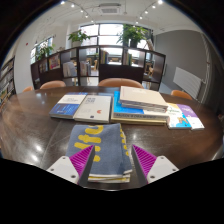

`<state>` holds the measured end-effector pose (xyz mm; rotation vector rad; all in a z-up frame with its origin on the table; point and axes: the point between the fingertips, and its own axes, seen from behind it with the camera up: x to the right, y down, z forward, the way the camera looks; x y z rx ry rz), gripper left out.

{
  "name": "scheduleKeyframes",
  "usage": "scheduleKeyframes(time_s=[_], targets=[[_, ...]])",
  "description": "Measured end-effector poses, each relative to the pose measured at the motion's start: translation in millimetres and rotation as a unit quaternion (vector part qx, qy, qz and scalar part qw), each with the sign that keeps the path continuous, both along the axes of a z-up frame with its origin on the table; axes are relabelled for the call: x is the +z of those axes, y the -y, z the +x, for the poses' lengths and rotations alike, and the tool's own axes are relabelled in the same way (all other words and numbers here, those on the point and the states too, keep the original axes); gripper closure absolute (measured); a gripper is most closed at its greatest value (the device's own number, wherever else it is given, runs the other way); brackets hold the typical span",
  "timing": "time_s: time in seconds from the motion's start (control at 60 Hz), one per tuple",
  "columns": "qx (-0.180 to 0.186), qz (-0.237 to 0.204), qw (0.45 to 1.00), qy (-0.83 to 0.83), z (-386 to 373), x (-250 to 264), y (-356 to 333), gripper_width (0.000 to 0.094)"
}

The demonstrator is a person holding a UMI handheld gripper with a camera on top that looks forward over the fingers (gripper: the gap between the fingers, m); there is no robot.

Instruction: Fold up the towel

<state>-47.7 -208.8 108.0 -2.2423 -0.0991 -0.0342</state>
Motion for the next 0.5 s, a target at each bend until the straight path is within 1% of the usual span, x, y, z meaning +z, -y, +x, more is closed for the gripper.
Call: scheduleKeyframes(time_s=[0.033, 0.1, 0.117, 0.167, 0.233, 0.35, 0.5], targets=[[0.002, 0.012, 1.000, 0.002, -3.2, 8.6, 6.6, 0.0190], [0.005, 0.035, 0.999, 0.002, -4.1, 42.4, 20.5, 0.0167], [0.005, 0.035, 0.999, 0.001, -12.9, 58.4, 5.8, 0.0172], [0.007, 0.056, 0.998, 0.002, -13.4, 84.3, 24.0, 0.0168], [0.002, 0.083, 0.997, 0.006, -13.2, 128.5, 43.0, 0.0160], [-0.002, 0.115, 0.993, -0.001, -15.3, 178.2, 85.0, 0.0156], [-0.012, 0.132, 0.991, -0.005, -12.9, 201.6, 145.0, 0.0150]])
